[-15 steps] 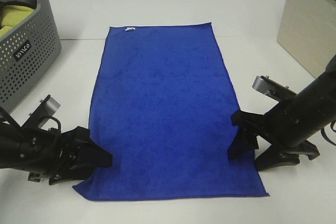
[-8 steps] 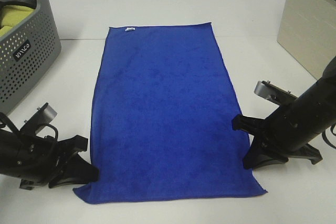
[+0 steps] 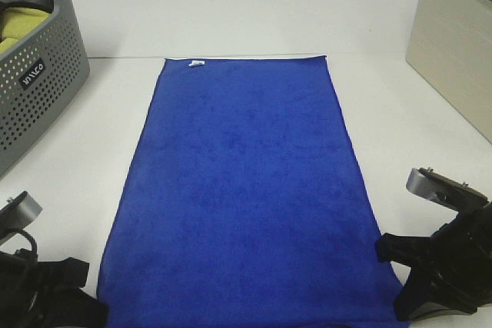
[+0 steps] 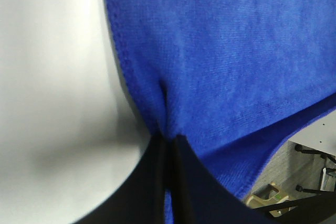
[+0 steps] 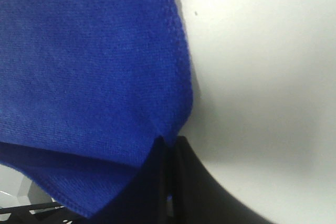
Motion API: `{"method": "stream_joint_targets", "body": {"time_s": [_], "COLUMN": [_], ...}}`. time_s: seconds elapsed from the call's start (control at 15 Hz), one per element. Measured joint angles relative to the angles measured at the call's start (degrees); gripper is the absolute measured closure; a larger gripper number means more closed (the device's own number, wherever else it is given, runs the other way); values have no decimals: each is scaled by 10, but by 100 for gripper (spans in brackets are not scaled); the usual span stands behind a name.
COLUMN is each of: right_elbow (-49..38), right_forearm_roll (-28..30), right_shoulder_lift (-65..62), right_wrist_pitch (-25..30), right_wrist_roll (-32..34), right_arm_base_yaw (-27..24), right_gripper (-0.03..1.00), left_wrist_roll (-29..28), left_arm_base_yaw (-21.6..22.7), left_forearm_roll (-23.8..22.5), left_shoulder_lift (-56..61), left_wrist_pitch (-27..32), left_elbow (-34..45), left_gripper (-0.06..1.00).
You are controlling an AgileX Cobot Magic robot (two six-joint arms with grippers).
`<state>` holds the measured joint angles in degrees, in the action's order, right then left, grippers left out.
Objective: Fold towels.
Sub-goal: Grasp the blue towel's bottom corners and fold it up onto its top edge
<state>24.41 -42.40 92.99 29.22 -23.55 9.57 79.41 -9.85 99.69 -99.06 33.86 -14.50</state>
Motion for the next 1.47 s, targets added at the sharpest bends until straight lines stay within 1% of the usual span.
{"method": "stream_joint_targets", "body": {"time_s": [0.13, 0.27, 0.4, 0.53, 0.67, 0.8, 0.93, 1.13, 1.27, 1.33, 1.47], "right_elbow": [15, 62, 148, 230, 319, 409, 517, 677, 782, 854, 942], "right_forearm_roll": [0, 1, 15, 49, 87, 108, 111, 120, 137, 144, 147], "right_shoulder_lift": [-22, -23, -9, 28, 89, 149, 217, 309, 372, 411, 465], "right_wrist_pitch": [1, 5, 10, 29, 50, 66, 86, 117, 139, 150, 159], "right_wrist_roll": [0, 0, 7, 37, 62, 77, 84, 103, 120, 124, 125], "right_arm_base_yaw": [0, 0, 0, 0, 0, 0, -2, -19, -33, -40, -48], "right_gripper": [97, 97, 97, 97, 97, 97, 97, 97, 97, 97, 97], "left_wrist_roll": [-1, -6, -50, -92, -138, -189, -241, -307, -337, -346, -339], "left_arm_base_yaw": [0, 0, 0, 0, 0, 0, 0, 0, 0, 0, 0], "left_forearm_roll": [0, -1, -2, -14, -53, -102, -156, -230, -273, -287, -301], "left_shoulder_lift": [17, 25, 25, 19, -2, -43, -101, -192, -239, -272, -313], "left_wrist_pitch": [18, 23, 16, 2, -17, -38, -48, -52, -68, -78, -92], "left_elbow": [-1, -27, -95, -162, -248, -345, -446, -598, -692, -747, -820], "left_gripper": [93, 93, 93, 94, 94, 94, 94, 94, 94, 94, 94]}}
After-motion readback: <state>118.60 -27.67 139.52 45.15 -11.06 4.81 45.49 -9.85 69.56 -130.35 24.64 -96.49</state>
